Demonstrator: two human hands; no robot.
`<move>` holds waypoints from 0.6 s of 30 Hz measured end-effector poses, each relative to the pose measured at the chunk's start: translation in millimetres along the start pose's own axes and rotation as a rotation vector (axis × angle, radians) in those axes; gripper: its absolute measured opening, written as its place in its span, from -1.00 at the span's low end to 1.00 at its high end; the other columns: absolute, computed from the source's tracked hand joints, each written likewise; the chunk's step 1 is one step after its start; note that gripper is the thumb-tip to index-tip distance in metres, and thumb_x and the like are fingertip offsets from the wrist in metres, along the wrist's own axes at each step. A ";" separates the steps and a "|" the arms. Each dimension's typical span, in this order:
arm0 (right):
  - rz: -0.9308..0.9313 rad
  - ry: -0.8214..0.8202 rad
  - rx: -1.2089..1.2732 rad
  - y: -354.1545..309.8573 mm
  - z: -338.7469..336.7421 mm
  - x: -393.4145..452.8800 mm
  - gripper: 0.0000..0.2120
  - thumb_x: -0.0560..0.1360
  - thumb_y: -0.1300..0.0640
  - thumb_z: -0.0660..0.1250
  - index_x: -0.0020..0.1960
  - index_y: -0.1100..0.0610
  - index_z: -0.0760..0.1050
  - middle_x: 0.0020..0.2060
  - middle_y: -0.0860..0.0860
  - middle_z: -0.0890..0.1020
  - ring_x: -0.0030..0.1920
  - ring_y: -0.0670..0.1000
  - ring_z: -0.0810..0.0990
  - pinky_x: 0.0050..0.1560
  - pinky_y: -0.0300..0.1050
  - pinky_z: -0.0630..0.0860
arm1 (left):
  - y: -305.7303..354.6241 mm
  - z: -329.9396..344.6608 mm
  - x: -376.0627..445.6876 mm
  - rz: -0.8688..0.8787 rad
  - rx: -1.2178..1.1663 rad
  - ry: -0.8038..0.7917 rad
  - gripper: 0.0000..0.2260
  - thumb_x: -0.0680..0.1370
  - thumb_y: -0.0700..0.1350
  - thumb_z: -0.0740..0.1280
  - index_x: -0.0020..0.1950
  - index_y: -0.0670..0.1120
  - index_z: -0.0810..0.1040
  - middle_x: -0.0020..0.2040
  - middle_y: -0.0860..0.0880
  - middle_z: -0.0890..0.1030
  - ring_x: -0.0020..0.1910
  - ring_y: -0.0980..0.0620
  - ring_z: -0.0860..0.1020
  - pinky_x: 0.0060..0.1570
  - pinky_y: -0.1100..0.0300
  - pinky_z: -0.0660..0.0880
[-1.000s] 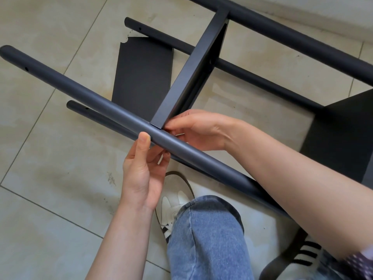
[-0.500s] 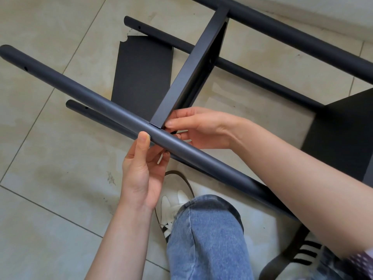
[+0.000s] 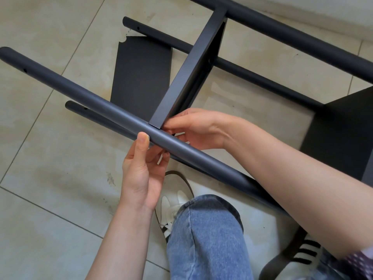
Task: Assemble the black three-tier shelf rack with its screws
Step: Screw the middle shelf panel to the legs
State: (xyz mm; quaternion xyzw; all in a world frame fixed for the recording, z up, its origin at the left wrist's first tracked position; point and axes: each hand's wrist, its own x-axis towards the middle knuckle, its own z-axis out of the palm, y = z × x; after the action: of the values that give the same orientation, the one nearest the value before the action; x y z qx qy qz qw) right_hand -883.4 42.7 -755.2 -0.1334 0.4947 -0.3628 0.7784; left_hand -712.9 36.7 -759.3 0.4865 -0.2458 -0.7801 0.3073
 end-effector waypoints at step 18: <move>-0.040 -0.021 0.101 9.0 1.0 -1.9 -0.81 0.60 0.21 0.29 0.18 0.21 0.56 0.01 0.13 0.61 -0.01 0.07 0.59 -0.02 -0.04 0.62 | 0.0 -0.8 0.0 0.010 0.005 -0.023 -0.26 0.02 0.26 0.70 0.09 -0.04 0.63 0.05 -0.12 0.68 0.10 -0.07 0.63 0.24 0.06 0.50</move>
State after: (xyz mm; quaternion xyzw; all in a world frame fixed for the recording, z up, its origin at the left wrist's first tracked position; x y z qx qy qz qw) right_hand -879.1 50.2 -758.5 -0.1075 0.4648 -0.4016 0.7817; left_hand -712.2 36.6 -759.7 0.4769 -0.2536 -0.7835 0.3072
